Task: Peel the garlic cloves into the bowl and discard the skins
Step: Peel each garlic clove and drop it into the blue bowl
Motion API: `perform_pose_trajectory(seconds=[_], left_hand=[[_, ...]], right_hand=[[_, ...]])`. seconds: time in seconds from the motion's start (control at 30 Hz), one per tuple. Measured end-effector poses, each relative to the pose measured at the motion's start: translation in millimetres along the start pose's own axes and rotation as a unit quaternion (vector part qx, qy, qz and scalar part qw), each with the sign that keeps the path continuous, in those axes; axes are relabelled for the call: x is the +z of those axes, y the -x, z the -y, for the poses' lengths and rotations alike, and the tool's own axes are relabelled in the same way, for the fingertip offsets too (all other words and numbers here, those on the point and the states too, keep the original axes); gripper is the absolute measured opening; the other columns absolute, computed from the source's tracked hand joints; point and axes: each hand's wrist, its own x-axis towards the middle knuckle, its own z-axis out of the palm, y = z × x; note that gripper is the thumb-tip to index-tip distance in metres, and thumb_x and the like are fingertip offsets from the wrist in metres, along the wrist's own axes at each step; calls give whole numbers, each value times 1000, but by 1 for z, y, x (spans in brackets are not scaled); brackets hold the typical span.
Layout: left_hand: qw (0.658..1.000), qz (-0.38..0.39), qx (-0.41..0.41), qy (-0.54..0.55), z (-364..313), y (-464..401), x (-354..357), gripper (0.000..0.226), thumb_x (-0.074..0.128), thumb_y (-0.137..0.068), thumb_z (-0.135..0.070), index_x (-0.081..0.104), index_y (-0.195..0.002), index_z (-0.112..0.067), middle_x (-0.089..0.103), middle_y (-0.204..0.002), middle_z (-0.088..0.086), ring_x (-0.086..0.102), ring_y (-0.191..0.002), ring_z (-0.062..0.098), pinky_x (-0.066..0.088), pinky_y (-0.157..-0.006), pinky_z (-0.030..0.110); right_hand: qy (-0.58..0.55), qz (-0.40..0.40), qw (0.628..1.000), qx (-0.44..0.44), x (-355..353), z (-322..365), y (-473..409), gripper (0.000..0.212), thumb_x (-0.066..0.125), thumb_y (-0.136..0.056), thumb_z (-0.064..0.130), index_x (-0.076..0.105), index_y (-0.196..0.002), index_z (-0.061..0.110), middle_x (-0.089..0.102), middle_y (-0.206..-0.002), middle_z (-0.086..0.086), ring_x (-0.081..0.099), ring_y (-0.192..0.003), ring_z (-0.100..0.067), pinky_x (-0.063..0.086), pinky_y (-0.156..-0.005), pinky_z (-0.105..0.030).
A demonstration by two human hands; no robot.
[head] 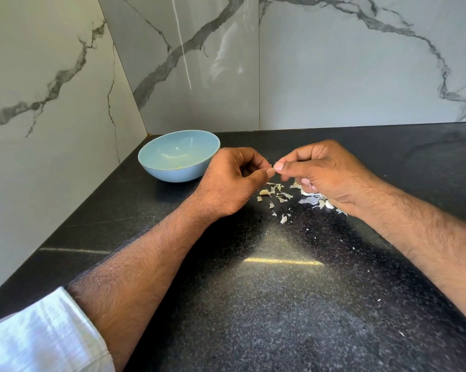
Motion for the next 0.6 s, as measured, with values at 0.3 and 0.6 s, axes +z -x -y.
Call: perform_pose_trajectory(seconds=[0.3,0.6], left_hand=[[997,12,-50,58,-2,-3,-3,20,62,-103,-18,67,-83,-17,56,-62,-2,47,-57,15,39,-51,27],[982,37,-89,-160,4,-4,-21,20,72,-93,-22,72,-74,-20,63,-56,-12,52,-52,4,45,-54,20]], right_hand=[[-78,3,996,35,-3,6,0,8,72,-93,2,79,-98,2,72,-83,-14,42,-52,-9,31,-47,-21],[-303,58,937,166,-14,17,3,46,35,-90,-28,58,-125,-9,72,-116,-32,74,-109,-40,61,-96,-44]])
